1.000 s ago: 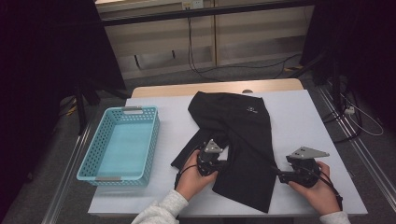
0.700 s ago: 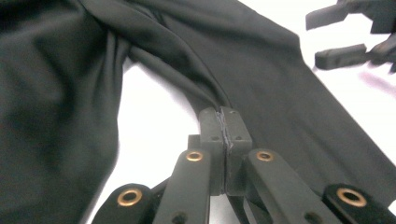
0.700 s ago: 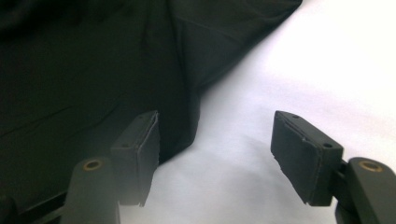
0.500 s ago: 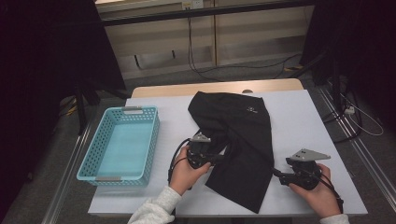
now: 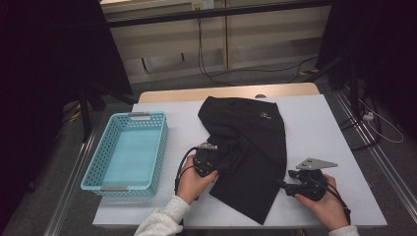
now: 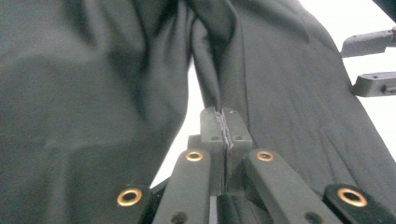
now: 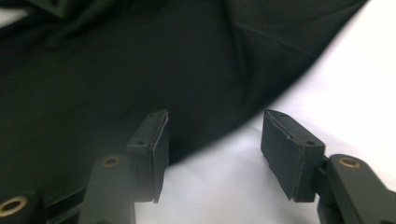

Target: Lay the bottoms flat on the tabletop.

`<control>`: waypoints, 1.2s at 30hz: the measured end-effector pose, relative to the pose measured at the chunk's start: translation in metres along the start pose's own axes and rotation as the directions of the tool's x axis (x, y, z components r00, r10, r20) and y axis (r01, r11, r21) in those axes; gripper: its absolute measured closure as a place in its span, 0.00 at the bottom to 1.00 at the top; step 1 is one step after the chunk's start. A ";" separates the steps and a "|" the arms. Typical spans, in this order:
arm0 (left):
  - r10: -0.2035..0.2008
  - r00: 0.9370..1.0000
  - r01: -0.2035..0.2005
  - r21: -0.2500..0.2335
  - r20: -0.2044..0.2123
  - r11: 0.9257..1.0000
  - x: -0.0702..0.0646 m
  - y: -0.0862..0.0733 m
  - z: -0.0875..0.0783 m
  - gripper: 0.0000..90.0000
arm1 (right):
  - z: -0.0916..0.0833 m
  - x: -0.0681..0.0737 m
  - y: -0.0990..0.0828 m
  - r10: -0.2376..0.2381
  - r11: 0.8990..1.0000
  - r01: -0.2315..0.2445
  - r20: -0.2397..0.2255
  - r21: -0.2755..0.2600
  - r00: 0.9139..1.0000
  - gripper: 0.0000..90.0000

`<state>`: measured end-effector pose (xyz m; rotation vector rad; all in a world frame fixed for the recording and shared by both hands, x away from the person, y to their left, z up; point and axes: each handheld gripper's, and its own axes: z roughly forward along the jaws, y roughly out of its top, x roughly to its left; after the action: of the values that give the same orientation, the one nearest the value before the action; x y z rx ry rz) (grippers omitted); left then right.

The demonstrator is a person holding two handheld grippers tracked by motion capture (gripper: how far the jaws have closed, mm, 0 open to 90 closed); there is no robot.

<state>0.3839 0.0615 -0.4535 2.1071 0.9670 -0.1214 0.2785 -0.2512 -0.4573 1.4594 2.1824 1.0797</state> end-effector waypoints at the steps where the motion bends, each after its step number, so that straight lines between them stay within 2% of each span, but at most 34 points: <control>1: 0.000 1.000 0.000 0.001 -0.001 1.000 0.000 0.000 0.000 1.00 | 0.001 0.002 0.002 0.027 1.000 -0.027 -0.006 0.001 1.000 0.48; 3: 0.004 1.000 -0.004 0.009 0.001 1.000 -0.001 -0.001 0.002 1.00 | 0.006 0.009 0.005 0.039 0.999 -0.039 -0.020 0.008 0.999 0.54; 5: 0.005 1.000 -0.006 0.018 0.004 1.000 -0.003 -0.001 0.003 1.00 | 0.009 0.014 0.006 -0.006 1.000 0.005 0.049 0.013 0.999 0.69; 7: 0.001 1.000 -0.001 0.020 0.010 1.000 -0.005 -0.002 0.004 1.00 | 0.010 0.014 0.007 -0.019 1.000 0.018 0.072 0.016 0.997 0.79; 8: 0.001 1.000 -0.001 0.026 0.017 1.000 -0.006 -0.002 0.004 1.00 | 0.009 0.012 0.006 -0.018 1.000 0.017 0.070 0.010 0.997 0.86; 10: 0.002 1.000 -0.003 0.032 0.023 0.999 -0.009 -0.002 0.005 1.00 | 0.009 0.007 0.005 -0.006 1.000 0.006 0.022 -0.001 1.000 1.00; 11: 0.005 1.000 -0.006 0.034 0.027 0.999 -0.010 -0.002 0.005 1.00 | 0.009 0.005 0.004 0.002 1.000 -0.002 0.004 -0.003 1.000 1.00; 13: 0.006 0.999 -0.008 0.036 0.040 0.999 -0.013 -0.002 0.005 1.00 | 0.008 0.004 0.005 -0.017 1.000 0.017 -0.002 0.004 1.000 1.00; 16: 0.009 0.998 -0.011 0.046 0.062 0.999 -0.018 -0.002 0.005 1.00 | 0.003 0.000 0.005 -0.028 0.999 0.028 0.009 0.022 1.000 1.00; 19: 0.029 0.996 -0.033 0.052 0.081 0.998 -0.028 -0.003 0.006 1.00 | -0.005 -0.009 0.003 -0.015 1.000 0.015 0.004 0.017 1.000 1.00; 22: 0.041 0.992 -0.049 0.062 0.120 0.997 -0.036 -0.005 0.009 1.00 | -0.016 -0.019 0.001 -0.009 1.000 0.009 0.018 0.009 1.000 1.00; 25: 0.063 0.988 -0.074 0.071 0.140 0.995 -0.042 -0.007 0.014 1.00 | -0.023 -0.028 -0.002 -0.006 1.000 0.005 0.035 0.005 0.999 1.00; 28: 0.076 0.986 -0.089 0.081 0.145 0.993 -0.047 -0.009 0.018 0.99 | -0.024 -0.033 -0.003 0.000 1.000 -0.001 0.036 0.013 0.999 1.00; 33: 0.094 0.983 -0.107 0.078 0.157 0.991 -0.051 -0.011 0.017 0.99 | -0.024 -0.033 -0.002 -0.026 0.999 0.025 0.045 0.041 0.999 1.00; 36: 0.086 0.985 -0.098 0.077 0.151 0.992 -0.049 -0.010 0.015 0.98 | -0.027 -0.036 0.000 -0.032 0.999 0.030 0.055 0.041 0.998 1.00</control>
<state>0.3459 0.0261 -0.4513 2.1825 0.7880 -0.2715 0.2775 -0.2940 -0.4449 1.4497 2.1929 0.9787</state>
